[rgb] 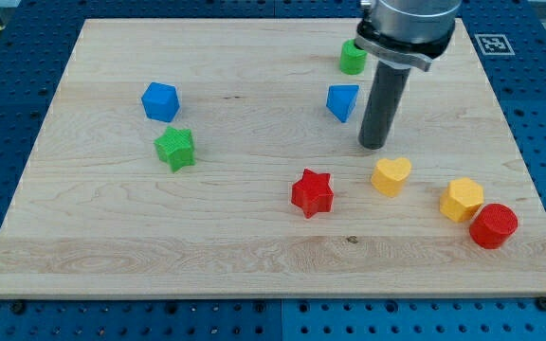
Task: Put the yellow heart in between the red star and the yellow hexagon
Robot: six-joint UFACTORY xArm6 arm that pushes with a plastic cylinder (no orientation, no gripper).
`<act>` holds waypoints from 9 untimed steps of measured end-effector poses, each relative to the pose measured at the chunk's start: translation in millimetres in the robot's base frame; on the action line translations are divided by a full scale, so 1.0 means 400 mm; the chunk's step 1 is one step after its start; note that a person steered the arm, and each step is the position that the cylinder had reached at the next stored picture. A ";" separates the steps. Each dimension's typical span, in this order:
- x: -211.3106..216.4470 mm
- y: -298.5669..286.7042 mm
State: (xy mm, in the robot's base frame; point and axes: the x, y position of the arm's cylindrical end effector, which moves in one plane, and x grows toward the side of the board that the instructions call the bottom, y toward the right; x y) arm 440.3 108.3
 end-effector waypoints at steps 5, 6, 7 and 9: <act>0.095 0.039; 0.104 0.045; 0.109 0.045; 0.145 0.037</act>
State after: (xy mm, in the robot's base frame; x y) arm 498.3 123.1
